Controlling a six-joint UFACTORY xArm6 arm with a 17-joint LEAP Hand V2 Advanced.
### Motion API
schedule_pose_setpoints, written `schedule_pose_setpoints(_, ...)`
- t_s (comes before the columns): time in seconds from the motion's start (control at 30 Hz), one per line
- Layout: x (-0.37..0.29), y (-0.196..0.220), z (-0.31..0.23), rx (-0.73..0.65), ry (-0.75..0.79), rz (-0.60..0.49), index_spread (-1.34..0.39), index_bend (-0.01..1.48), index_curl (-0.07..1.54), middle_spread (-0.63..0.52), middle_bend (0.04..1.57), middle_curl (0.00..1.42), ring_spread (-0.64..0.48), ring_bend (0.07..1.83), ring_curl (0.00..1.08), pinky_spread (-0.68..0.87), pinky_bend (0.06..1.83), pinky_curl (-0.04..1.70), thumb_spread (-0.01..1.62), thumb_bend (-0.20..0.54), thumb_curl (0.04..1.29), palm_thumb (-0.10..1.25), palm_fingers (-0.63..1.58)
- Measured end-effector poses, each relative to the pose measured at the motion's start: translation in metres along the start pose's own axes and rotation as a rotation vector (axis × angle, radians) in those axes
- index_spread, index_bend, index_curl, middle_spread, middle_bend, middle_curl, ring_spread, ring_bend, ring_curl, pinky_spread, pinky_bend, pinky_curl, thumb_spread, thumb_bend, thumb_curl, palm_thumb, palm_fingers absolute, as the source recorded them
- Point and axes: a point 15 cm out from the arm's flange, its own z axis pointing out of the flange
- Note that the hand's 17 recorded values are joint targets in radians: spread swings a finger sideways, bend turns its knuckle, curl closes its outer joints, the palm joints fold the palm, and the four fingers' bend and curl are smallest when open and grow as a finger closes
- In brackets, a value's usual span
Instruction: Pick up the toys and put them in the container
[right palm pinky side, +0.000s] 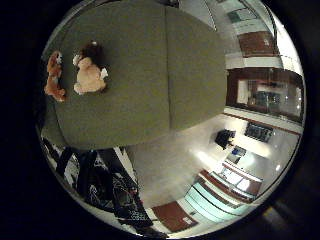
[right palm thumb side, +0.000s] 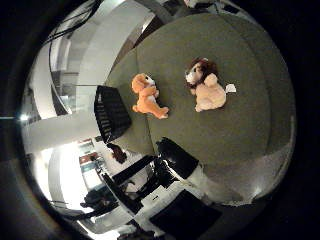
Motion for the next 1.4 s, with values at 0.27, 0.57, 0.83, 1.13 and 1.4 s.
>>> schedule_pose_setpoints(0.27, -0.007, 0.003, 0.031, -0.032, -0.019, 0.012, -0.2, 0.16, 0.3, 0.08, 0.2, 0.34, 0.18, 0.31, 0.25, 0.35, 0.5, 0.1, 1.09, -0.022, 0.29, 0.49, 0.2)
schedule_pose_setpoints(0.57, -0.02, -0.002, 0.055, -0.038, -0.018, 0.002, -0.2, 0.17, 0.3, 0.08, 0.2, 0.34, 0.18, 0.32, 0.25, 0.35, 0.52, 0.09, 1.09, -0.022, 0.29, 0.49, 0.21)
schedule_pose_setpoints(0.83, -0.031, -0.002, 0.072, -0.06, -0.028, -0.002, -0.19, 0.17, 0.3, 0.08, 0.21, 0.35, 0.17, 0.33, 0.25, 0.36, 0.54, 0.07, 1.09, -0.022, 0.29, 0.49, 0.21)
schedule_pose_setpoints(1.13, -0.039, -0.002, 0.088, -0.082, -0.035, -0.003, -0.19, 0.17, 0.3, 0.08, 0.2, 0.35, 0.16, 0.34, 0.25, 0.36, 0.55, 0.06, 1.1, -0.022, 0.29, 0.5, 0.23)
schedule_pose_setpoints(1.4, -0.04, -0.017, 0.102, -0.079, -0.027, -0.011, -0.19, 0.17, 0.3, 0.07, 0.2, 0.35, 0.16, 0.35, 0.24, 0.36, 0.57, 0.05, 1.11, -0.022, 0.29, 0.5, 0.24)
